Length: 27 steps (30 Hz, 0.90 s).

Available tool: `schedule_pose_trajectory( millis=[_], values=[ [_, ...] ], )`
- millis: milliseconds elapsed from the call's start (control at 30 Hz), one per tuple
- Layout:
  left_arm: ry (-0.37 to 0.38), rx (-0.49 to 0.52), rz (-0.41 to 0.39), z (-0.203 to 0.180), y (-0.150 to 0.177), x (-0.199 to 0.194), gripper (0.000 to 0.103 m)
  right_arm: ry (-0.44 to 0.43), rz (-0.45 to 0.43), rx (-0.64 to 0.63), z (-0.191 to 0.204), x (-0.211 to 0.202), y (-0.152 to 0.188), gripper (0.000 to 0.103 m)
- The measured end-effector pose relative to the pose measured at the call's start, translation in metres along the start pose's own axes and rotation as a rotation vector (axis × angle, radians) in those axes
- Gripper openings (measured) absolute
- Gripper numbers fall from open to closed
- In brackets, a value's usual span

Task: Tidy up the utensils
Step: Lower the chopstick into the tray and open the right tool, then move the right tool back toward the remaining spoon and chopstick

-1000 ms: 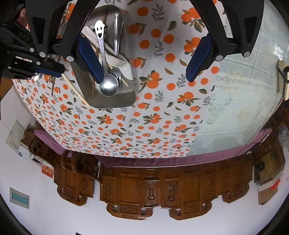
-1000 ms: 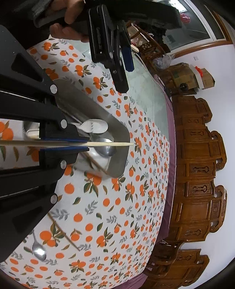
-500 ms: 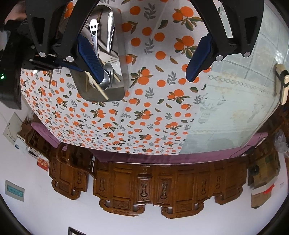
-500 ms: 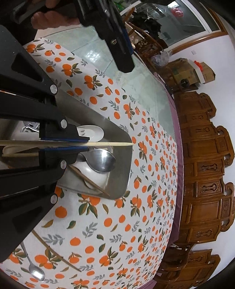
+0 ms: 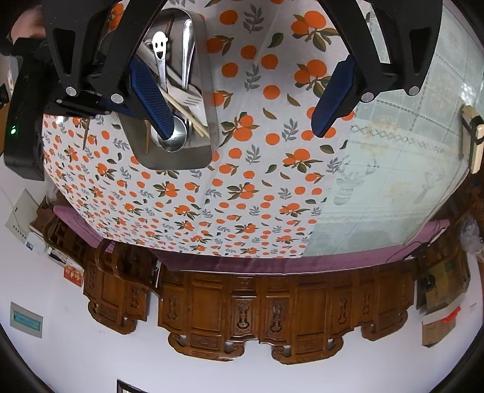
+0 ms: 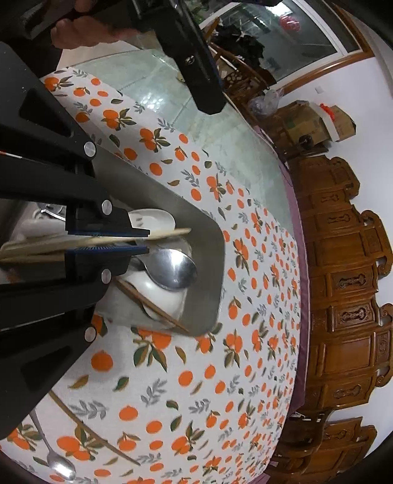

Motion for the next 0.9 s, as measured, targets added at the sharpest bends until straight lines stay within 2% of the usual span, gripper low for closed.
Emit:
schedule_pose_trajectory(
  millis=[133, 233, 333, 467, 533, 600, 633, 667, 900],
  values=[
    [0.023, 0.011, 0.000, -0.011, 0.001, -0.001, 0.088, 0.059, -0.042, -0.043, -0.016, -0.034, 0.003, 0.008],
    [0.048, 0.024, 0.000, -0.025, 0.002, -0.001, 0.088, 0.115, -0.066, -0.052, -0.037, -0.061, 0.012, 0.023],
    [0.081, 0.046, 0.004, -0.043, 0.005, -0.001, 0.088, 0.182, -0.070, -0.044, -0.061, -0.084, 0.024, 0.025],
    [0.114, 0.092, 0.010, -0.070, 0.009, -0.001, 0.088, 0.279, -0.077, -0.008, -0.094, -0.110, 0.043, 0.035],
    [0.130, 0.108, 0.012, -0.082, 0.012, 0.000, 0.088, 0.311, -0.070, 0.027, -0.110, -0.116, 0.053, 0.037],
    [0.144, 0.118, 0.017, -0.091, 0.014, 0.000, 0.088, 0.343, -0.063, 0.061, -0.123, -0.118, 0.063, 0.044],
    [0.152, 0.123, 0.020, -0.098, 0.016, 0.001, 0.088, 0.366, -0.056, 0.085, -0.131, -0.117, 0.069, 0.053],
    [0.157, 0.126, 0.022, -0.100, 0.017, 0.001, 0.088, 0.386, -0.048, 0.111, -0.139, -0.116, 0.074, 0.056],
    [0.188, 0.167, 0.036, -0.130, 0.030, 0.003, 0.088, 0.427, 0.011, 0.223, -0.166, -0.093, 0.095, 0.057]
  ],
)
Point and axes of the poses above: each gripper's, at about its wrist camera, not at the fingertips, and x roughly the way its jaws point, z to its left, y to its underside, the point moved 3 cm from there along x, roughly the way its jaws point, and after that the axes turned 1 degree about z, right-handed, at the moved point
